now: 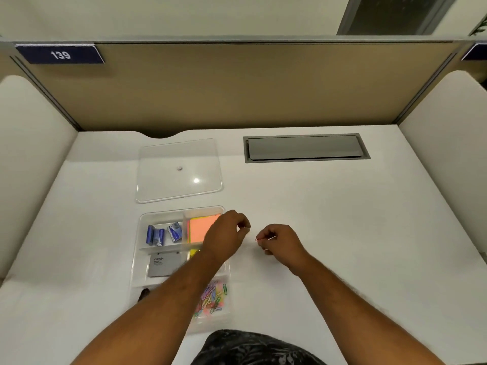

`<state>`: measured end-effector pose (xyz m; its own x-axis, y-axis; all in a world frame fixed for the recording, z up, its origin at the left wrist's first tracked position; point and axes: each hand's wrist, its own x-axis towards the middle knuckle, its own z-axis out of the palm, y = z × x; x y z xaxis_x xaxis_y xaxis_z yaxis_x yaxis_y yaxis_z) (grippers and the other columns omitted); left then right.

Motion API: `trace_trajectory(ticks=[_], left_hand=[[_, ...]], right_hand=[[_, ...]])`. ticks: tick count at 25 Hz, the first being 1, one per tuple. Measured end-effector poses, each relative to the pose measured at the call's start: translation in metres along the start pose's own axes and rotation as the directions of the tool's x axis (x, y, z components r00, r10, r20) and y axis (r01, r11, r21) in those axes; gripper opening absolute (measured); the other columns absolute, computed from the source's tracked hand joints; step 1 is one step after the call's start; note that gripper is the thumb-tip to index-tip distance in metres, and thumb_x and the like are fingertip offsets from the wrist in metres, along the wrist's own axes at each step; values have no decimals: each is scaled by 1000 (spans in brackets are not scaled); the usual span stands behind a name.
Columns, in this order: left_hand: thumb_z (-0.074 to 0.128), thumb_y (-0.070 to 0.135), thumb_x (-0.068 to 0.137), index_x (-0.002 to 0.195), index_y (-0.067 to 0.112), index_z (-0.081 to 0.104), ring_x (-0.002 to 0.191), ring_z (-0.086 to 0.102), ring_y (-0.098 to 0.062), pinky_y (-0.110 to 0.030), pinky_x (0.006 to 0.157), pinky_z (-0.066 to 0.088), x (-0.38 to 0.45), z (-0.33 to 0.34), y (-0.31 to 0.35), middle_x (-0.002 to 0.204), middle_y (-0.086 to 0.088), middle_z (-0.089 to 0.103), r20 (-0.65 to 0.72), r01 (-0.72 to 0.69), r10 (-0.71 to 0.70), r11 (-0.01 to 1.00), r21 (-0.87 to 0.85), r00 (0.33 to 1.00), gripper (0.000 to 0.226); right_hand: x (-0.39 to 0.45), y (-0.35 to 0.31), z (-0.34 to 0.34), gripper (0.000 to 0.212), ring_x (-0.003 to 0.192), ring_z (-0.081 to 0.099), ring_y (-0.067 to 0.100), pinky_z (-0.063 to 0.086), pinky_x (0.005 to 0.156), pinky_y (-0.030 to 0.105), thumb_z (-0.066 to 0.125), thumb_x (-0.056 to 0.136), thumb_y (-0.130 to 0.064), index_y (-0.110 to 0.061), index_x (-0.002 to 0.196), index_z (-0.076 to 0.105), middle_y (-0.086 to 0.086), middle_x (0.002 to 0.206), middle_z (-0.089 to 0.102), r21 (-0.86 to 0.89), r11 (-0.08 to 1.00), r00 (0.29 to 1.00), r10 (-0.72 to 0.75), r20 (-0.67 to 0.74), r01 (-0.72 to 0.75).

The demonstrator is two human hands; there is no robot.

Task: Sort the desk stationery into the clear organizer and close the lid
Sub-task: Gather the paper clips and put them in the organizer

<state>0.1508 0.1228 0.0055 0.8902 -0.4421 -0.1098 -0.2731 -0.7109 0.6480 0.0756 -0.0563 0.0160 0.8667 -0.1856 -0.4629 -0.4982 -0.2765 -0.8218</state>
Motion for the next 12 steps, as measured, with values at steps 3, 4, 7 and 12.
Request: trace_trajectory(ticks=[3,4,7,12], left_hand=[[68,26,89,87,31,73,77,58,0,-19,71,42,-54,-19,-16,87,15,68,16,68,-67,997,-43,998,6],[69,26,87,86,31,74,77,60,1,-18,70,44,-71,-23,-21,85,16,70,25,100,-99,994,-50,995,7],[70,28,83,81,31,73,77,64,0,-24,73,53,-119,-37,-39,80,16,71,35,185,-185,983,6,982,5],[70,30,84,88,29,76,78,66,-4,-29,75,57,-162,-52,-61,83,13,73,42,230,-235,968,101,971,7]], right_hand=[[-27,-8,34,9,71,64,-1,50,68,20,76,86,-14,-22,84,79,-8,87,76,-107,986,988,-120,97,130],[-35,-9,44,8,71,63,-4,48,69,16,77,86,-15,-22,84,79,-9,87,77,-153,974,981,-149,128,167],[-56,-11,77,8,74,65,-2,54,75,21,83,79,-17,-23,84,80,-9,83,76,-284,930,963,-180,200,232],[-77,-15,120,11,79,69,6,60,81,31,81,77,-15,-24,83,79,-10,81,75,-431,864,963,-199,183,261]])
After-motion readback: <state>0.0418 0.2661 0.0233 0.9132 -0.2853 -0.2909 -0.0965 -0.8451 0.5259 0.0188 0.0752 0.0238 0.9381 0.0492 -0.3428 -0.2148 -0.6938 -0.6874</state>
